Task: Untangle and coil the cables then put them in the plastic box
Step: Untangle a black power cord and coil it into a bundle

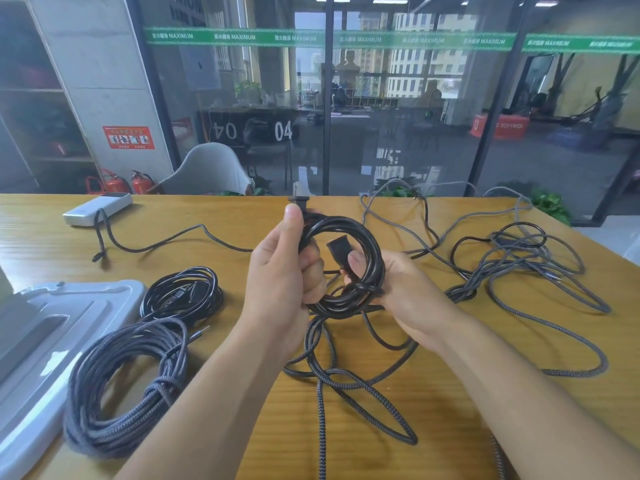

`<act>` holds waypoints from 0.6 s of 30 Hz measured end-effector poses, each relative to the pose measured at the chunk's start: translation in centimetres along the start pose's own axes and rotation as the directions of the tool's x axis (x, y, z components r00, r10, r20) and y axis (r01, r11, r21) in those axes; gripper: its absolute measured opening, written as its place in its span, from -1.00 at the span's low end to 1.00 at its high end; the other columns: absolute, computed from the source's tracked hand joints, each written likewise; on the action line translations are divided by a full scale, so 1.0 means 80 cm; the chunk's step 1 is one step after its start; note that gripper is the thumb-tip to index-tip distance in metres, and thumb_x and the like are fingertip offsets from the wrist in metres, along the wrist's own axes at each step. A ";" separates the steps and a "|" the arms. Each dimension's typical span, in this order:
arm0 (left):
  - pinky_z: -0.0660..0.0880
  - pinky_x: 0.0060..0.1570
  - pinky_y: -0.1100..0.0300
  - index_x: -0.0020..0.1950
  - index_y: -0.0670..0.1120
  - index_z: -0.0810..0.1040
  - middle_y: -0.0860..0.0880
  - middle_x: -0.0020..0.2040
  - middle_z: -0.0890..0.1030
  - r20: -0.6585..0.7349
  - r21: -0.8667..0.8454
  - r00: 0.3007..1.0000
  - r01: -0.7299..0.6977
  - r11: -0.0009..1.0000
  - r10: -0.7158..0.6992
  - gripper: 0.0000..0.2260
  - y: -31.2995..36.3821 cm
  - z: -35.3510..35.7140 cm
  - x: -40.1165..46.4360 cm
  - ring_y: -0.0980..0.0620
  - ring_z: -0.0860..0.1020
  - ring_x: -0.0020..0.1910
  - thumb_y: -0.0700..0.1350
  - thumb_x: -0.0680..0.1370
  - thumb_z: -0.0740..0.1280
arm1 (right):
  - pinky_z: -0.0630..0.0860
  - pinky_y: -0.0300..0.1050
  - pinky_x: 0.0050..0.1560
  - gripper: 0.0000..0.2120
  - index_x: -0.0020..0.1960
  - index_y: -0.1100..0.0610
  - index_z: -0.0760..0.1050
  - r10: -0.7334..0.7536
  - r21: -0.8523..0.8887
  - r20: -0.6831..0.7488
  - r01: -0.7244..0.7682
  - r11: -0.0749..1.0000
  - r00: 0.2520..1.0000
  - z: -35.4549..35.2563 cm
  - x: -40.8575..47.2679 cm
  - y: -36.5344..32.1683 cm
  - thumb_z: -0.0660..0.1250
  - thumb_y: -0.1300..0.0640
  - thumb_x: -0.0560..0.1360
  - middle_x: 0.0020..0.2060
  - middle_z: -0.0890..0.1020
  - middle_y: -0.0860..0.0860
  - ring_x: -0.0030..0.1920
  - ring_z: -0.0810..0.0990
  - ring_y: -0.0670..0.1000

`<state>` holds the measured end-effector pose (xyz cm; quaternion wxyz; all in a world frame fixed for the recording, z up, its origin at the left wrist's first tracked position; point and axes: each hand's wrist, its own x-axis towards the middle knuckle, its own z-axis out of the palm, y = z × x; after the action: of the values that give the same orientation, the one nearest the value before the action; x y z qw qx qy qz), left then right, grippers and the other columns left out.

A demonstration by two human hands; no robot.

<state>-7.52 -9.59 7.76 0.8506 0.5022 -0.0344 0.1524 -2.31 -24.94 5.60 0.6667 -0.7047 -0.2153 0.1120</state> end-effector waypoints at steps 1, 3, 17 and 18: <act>0.04 -0.50 0.22 -0.09 0.01 0.64 0.02 -0.38 0.20 -0.004 0.012 1.000 0.008 1.000 -0.008 -0.67 -0.002 0.001 -0.001 0.09 0.10 -0.48 0.12 0.71 0.20 | 0.59 -0.16 -0.13 -0.79 0.07 0.17 0.65 -0.004 0.039 0.011 0.003 0.999 1.000 -0.003 0.001 0.001 0.33 0.05 0.66 -0.20 0.60 0.06 -0.19 0.61 -0.01; 0.06 -0.51 0.23 -0.24 0.06 0.63 0.01 -0.38 0.22 -0.017 0.020 0.999 0.028 0.999 -0.027 -0.62 -0.004 0.002 -0.002 0.08 0.10 -0.47 0.12 0.71 0.22 | 0.60 -0.16 -0.11 -0.75 0.17 0.23 0.67 -0.008 0.114 -0.025 0.011 0.993 1.000 -0.006 0.003 0.001 0.41 0.10 0.59 -0.14 0.64 0.11 -0.16 0.66 0.00; 0.15 -0.50 0.21 -0.03 -0.13 0.59 -0.11 -0.32 0.49 -0.196 0.094 0.981 0.023 0.995 -0.004 -0.63 -0.014 -0.013 0.008 0.07 0.27 -0.46 0.15 0.69 0.24 | 0.42 0.18 0.45 -0.36 0.32 0.26 0.47 0.007 0.123 0.116 -0.021 0.992 0.993 0.005 -0.010 -0.008 0.36 -0.27 0.55 0.18 0.69 0.20 0.25 0.65 0.15; 0.16 -0.49 0.21 -0.01 -0.13 0.59 -0.15 -0.27 0.49 -0.203 0.097 0.979 0.025 0.995 -0.005 -0.63 -0.014 -0.015 0.009 0.05 0.28 -0.44 0.16 0.69 0.24 | 0.44 0.15 0.42 -0.38 0.28 0.22 0.45 0.012 0.126 0.083 -0.022 0.992 0.996 0.007 -0.011 -0.010 0.47 -0.23 0.48 0.14 0.71 0.19 0.19 0.66 0.11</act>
<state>-6.59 -8.87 6.35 0.8247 0.5260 0.0638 0.1979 -3.47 -24.80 6.20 0.6997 -0.6576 -0.2289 0.1599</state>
